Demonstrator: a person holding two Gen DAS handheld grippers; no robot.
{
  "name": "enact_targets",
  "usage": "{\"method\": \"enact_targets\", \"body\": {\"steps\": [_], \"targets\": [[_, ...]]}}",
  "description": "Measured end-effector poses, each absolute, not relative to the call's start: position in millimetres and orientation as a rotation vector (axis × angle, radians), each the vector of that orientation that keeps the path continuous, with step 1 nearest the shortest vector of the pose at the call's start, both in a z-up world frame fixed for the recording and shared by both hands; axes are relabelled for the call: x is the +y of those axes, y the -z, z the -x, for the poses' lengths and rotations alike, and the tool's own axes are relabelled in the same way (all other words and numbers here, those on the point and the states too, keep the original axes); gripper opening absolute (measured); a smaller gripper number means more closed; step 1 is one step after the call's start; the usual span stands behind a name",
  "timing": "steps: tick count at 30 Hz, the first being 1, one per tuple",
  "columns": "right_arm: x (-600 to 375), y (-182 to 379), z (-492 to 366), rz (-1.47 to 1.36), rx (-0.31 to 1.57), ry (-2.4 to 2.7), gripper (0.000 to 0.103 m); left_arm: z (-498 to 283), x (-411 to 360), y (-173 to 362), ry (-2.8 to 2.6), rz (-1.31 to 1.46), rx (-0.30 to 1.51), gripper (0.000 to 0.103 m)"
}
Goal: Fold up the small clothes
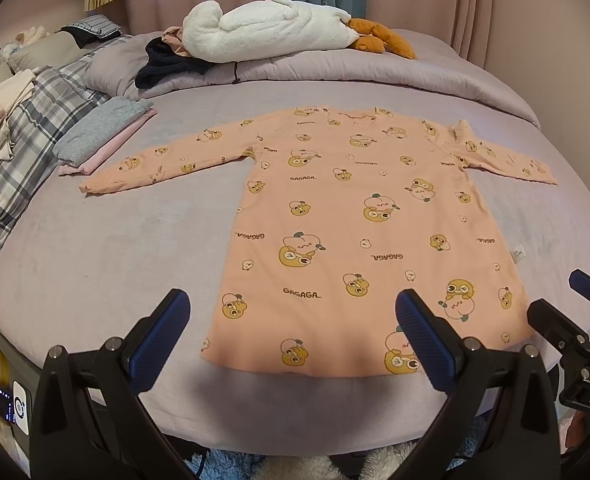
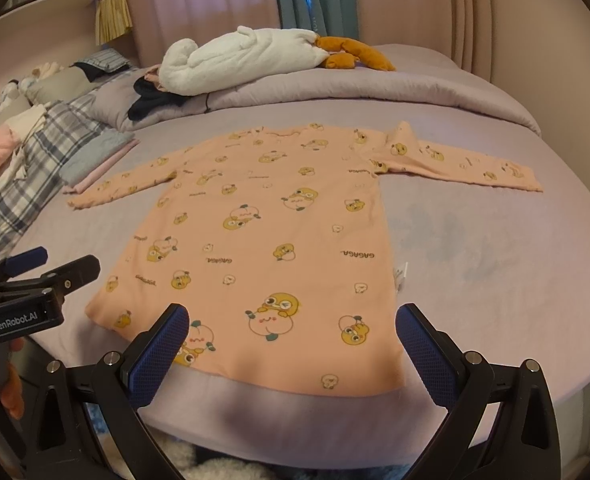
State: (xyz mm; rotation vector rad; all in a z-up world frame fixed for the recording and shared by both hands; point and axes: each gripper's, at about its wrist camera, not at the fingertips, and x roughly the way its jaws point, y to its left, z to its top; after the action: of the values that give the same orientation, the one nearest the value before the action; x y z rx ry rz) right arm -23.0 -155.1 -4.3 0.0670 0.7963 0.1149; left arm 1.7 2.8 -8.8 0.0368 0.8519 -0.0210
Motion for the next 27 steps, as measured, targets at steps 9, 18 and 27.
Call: {"method": "enact_targets", "body": {"steps": [9, 18, 27], "targets": [[-155.0, 4.8, 23.2, -0.068, 0.798, -0.115, 0.102, -0.6, 2.0, 10.3, 0.022, -0.037, 0.854, 0.103], [-154.3, 5.0, 23.8, -0.069, 0.803, -0.112, 0.102, -0.1, 2.4, 10.4, 0.019, -0.036, 0.855, 0.103], [-154.9, 4.7, 23.3, -0.069, 0.802, -0.112, 0.102, -0.9, 1.4, 10.5, 0.018, -0.040, 0.855, 0.103]]}}
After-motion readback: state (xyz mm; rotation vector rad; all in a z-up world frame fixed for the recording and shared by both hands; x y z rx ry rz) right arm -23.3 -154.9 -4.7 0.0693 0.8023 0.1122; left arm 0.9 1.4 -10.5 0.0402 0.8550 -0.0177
